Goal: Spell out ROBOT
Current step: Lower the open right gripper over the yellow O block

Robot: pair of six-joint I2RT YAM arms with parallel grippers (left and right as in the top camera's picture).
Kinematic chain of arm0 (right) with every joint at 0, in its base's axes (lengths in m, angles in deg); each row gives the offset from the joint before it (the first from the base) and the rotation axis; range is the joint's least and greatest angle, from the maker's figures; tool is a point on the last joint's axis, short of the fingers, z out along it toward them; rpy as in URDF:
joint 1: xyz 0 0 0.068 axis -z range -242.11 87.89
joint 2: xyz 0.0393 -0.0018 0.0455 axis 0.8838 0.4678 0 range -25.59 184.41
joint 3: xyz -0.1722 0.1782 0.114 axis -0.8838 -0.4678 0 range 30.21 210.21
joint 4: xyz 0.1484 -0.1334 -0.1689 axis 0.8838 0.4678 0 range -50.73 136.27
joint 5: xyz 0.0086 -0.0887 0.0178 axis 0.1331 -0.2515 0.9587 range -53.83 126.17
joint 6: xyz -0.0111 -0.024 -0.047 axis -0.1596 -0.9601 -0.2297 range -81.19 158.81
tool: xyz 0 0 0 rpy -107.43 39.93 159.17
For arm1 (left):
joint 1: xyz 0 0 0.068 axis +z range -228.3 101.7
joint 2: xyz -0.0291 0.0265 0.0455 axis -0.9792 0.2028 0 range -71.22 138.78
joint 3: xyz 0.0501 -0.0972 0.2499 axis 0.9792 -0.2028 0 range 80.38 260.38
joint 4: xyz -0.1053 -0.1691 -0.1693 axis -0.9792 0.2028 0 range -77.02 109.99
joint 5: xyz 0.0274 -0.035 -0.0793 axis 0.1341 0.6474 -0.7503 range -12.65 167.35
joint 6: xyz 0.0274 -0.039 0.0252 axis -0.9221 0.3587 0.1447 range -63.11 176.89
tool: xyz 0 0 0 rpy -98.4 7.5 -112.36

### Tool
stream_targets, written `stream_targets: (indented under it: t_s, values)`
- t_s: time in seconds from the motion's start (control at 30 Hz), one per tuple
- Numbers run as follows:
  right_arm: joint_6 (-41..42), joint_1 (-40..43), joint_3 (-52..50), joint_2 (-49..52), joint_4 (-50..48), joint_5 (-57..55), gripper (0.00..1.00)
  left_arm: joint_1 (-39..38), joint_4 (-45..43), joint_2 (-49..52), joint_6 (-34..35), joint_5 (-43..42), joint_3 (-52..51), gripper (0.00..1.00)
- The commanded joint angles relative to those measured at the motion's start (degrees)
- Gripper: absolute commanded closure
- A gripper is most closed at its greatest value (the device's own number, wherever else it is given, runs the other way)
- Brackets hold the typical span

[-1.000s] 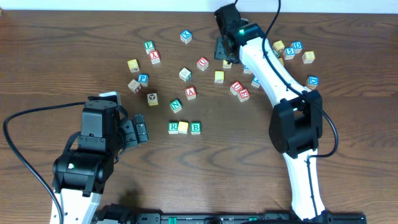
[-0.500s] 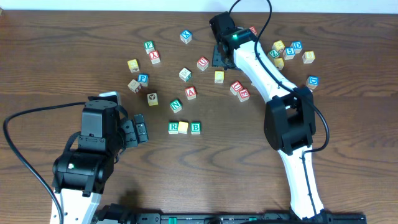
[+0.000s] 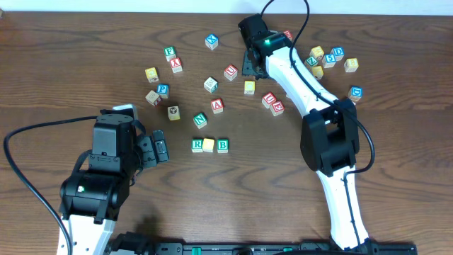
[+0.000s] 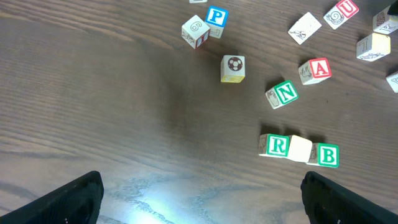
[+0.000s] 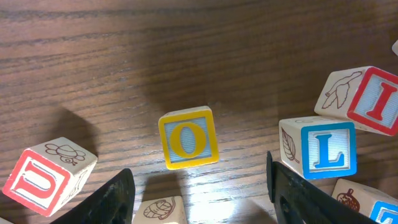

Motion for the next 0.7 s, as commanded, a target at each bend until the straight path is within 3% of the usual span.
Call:
stream_targets:
  t_s: [0.0,0.67]
  values:
    - [0.7,-0.2,-0.3,0.4,0.5,-1.2,0.36,0.3,0.1,0.0,-0.7,0.3,1.3,0.00]
    - [-0.4,0.3,-0.2,2.3,-3.7,1.5,0.37,0.3,0.1,0.0,-0.7,0.3,1.3,0.00]
